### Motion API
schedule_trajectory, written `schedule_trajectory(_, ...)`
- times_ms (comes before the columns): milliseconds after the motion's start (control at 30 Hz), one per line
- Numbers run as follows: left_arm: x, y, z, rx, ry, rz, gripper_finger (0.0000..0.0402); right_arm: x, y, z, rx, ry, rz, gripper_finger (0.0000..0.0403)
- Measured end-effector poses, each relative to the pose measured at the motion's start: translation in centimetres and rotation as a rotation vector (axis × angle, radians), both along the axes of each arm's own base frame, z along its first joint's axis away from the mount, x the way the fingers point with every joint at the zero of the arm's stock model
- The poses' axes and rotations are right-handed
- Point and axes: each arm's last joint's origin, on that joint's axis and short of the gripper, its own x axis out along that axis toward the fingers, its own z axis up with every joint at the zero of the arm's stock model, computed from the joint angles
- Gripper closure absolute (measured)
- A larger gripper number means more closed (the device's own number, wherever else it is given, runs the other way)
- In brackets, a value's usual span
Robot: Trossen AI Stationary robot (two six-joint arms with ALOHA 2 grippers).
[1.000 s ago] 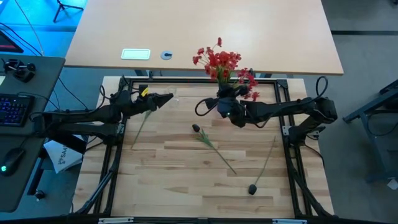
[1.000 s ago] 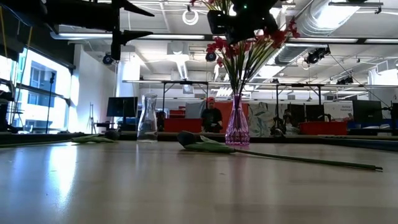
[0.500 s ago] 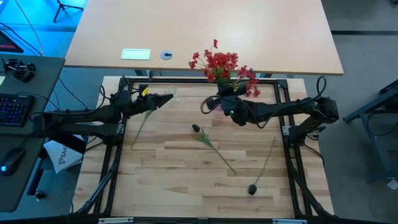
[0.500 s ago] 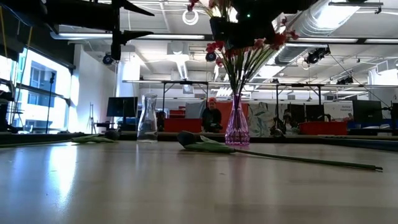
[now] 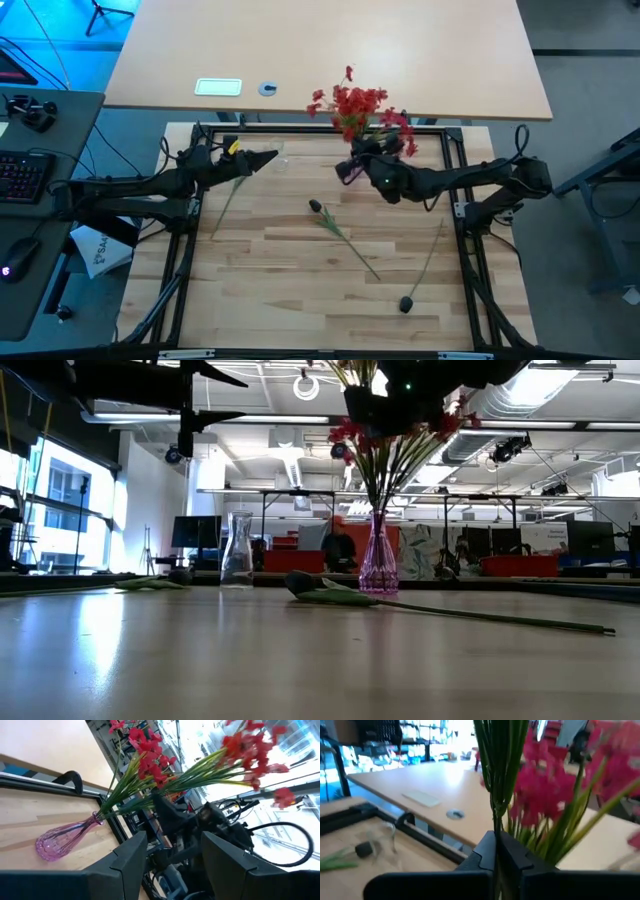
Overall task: Sort flowers into vase by color
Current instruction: Put the red flowers into the purple vase
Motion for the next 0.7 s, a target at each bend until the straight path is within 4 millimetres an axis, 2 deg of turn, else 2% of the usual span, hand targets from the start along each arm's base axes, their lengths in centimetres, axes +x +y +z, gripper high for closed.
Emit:
schedule_trajectory(200, 0.0, 0.0, 0.0, -0.006, -0.002, 0.008, 0.0225, -0.1, -0.4, -0.5, 0.006, 0.052, -0.006, 0.0403)
schedule_trajectory(500, 0.0, 0.0, 0.0, -0.007, -0.003, 0.018, 0.0225, -0.2, -1.7, -0.6, 0.042, 0.018, 0.017, 0.0403)
schedule_trajectory(700, 0.0, 0.0, 0.0, -0.008, -0.003, 0.016, 0.0225, -1.0, -1.7, -3.0, 0.103, -0.006, -0.011, 0.0403)
